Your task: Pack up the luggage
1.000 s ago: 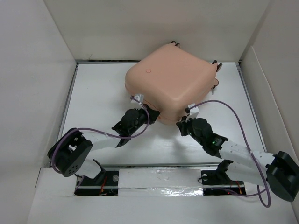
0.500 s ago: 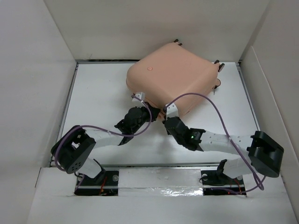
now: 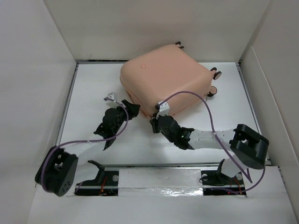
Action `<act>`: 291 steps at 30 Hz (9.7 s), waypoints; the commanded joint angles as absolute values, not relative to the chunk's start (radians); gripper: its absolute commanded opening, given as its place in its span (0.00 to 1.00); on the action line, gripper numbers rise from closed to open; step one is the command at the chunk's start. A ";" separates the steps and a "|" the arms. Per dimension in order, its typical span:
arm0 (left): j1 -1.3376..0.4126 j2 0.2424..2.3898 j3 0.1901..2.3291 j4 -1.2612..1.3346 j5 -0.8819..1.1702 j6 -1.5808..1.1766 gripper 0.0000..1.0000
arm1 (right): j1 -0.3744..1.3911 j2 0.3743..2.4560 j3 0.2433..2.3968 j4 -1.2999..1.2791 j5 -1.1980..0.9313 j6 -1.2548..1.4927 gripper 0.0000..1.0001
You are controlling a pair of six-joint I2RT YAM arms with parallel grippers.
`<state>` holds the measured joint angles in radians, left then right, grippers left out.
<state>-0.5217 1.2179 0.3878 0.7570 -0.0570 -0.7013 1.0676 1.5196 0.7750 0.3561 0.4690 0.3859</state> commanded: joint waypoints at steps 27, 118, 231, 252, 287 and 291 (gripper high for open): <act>-0.208 1.261 0.546 0.729 0.045 -0.867 0.62 | 0.650 0.552 0.480 -0.121 0.088 0.313 0.00; -0.327 2.054 1.660 0.199 0.144 -0.753 0.81 | 0.591 0.414 0.382 -0.201 -0.221 0.291 0.00; -0.053 0.845 0.661 0.446 -0.150 -0.933 0.46 | 0.617 0.807 0.376 -0.012 -0.037 0.316 0.36; -1.408 0.983 0.325 0.575 -0.904 -0.696 0.00 | 0.710 0.752 0.358 0.117 0.107 0.321 0.41; -1.129 1.114 0.298 0.815 -0.460 -0.615 0.00 | 0.256 0.960 0.354 0.377 -0.446 0.094 0.32; -1.129 1.123 0.304 0.819 -0.453 -0.615 0.00 | 0.256 0.931 0.333 0.373 -0.420 0.101 0.32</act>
<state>-1.1355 1.1419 0.3080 0.7677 -0.4637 -0.6285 0.2546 0.9596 0.3431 0.2928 -0.3672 0.1013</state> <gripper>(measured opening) 0.003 0.316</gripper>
